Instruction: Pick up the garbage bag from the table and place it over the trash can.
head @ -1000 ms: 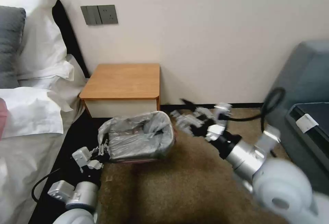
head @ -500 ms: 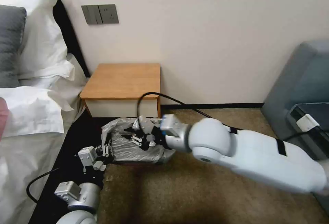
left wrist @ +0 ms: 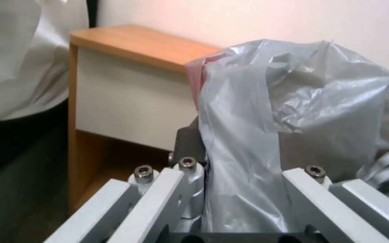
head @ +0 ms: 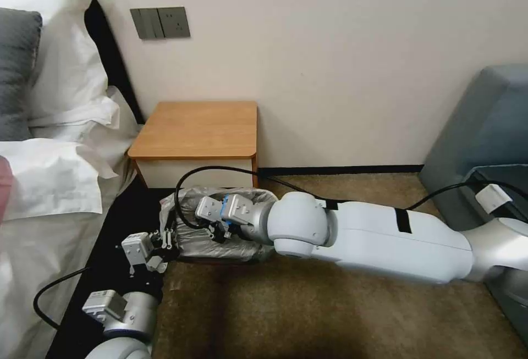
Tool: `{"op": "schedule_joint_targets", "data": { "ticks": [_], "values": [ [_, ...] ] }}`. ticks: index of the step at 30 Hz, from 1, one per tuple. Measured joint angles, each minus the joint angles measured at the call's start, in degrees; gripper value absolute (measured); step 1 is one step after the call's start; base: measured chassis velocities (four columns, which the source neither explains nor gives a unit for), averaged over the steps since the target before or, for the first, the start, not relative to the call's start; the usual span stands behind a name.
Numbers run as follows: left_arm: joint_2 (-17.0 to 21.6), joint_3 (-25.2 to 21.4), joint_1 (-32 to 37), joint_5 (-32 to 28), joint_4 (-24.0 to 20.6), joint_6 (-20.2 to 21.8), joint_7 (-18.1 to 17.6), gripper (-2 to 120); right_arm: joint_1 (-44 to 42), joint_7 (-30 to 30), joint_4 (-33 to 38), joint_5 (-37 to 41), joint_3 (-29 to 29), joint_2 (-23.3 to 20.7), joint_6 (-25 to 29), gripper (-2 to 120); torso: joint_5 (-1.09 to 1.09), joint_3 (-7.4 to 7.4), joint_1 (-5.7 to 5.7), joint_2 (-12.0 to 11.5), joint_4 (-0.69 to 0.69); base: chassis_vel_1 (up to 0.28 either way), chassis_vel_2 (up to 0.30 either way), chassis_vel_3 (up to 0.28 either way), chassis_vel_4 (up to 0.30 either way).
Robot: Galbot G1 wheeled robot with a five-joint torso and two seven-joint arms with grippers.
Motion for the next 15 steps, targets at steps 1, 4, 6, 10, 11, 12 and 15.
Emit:
{"op": "schedule_joint_targets", "data": {
  "ticks": [1,4,6,10,11,12,15],
  "values": [
    [-0.1,0.06,0.1,0.15,-0.28,-0.02,0.06,8,-0.03,0.36,-0.2,0.01,-0.41,-0.03,0.02,0,0.0,0.0,0.0,0.0,0.0,0.0,0.0,0.0,0.0],
    [-0.29,0.23,0.39,0.65,-0.92,-0.27,0.3,8,-0.13,1.36,-0.69,0.01,-1.22,-0.08,0.09,0,0.0,0.0,0.0,0.0,0.0,0.0,0.0,0.0,0.0],
    [-0.45,0.39,0.72,1.62,-1.21,-0.93,0.71,8,-0.3,2.27,-1.36,-0.04,-1.54,0.07,0.16,0,0.0,0.0,0.0,0.0,0.0,0.0,0.0,0.0,0.0],
    [-0.61,0.55,0.97,2.49,-1.34,-1.49,1.05,8,-0.44,3.07,-2.17,-0.04,-1.67,0.6,0.2,0,0.0,0.0,0.0,0.0,0.0,0.0,0.0,0.0,0.0],
    [-0.67,0.64,1.07,2.91,-1.36,-1.73,1.21,8,-0.51,3.45,-2.64,-0.03,-1.75,0.9,0.22,0,0.01,0.0,0.0,0.0,0.0,0.0,0.0,0.0,0.0],
    [-0.79,0.73,1.24,3.5,-1.47,-1.98,1.46,8,-0.56,3.83,-3.23,-0.03,-1.85,1.18,0.23,0,0.0,0.0,0.0,0.0,0.01,0.0,0.0,0.0,0.0],
    [-1.02,0.82,1.52,4.39,-1.78,-2.41,1.82,8,-0.6,4.21,-4.31,-0.05,-2.14,1.66,0.24,0,0.0,0.0,0.0,0.0,0.01,0.0,0.0,0.0,0.0]
  ]
}}
